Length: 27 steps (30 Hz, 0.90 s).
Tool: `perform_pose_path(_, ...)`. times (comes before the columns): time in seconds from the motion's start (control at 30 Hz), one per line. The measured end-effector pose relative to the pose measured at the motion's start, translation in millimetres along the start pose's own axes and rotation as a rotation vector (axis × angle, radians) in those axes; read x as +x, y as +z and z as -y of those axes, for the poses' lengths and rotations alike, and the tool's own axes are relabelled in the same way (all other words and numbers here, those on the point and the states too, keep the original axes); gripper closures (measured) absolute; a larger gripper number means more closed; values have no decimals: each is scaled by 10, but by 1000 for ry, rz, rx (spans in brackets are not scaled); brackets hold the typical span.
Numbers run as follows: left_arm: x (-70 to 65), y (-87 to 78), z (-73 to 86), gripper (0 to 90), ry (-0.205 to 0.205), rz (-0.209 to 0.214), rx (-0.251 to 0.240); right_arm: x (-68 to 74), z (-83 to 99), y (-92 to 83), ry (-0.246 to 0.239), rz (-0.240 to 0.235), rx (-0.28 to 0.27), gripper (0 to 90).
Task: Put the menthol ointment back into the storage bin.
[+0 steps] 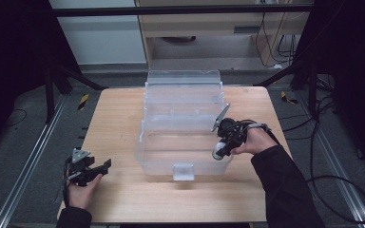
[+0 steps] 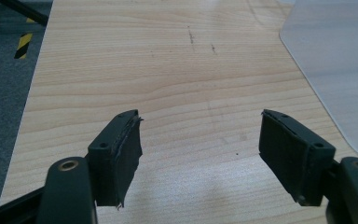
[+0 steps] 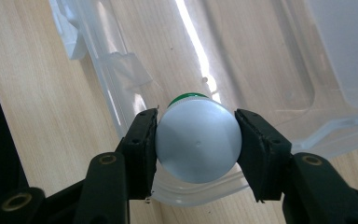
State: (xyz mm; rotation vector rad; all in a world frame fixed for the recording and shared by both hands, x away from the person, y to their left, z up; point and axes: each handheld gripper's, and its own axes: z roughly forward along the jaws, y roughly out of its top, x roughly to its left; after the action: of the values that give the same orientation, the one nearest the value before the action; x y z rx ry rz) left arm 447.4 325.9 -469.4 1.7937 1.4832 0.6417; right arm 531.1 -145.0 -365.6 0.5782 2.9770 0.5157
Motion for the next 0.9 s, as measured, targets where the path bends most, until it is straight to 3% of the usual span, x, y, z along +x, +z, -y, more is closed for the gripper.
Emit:
perform_pose_path(0.3,-1,7,1,292,1,-1,1,-10,56,128,-2,2,35,506)
perform_pose_path(0.9,-2,14,4,294,4,1,2,-20,90,286,-52,19,99,504)
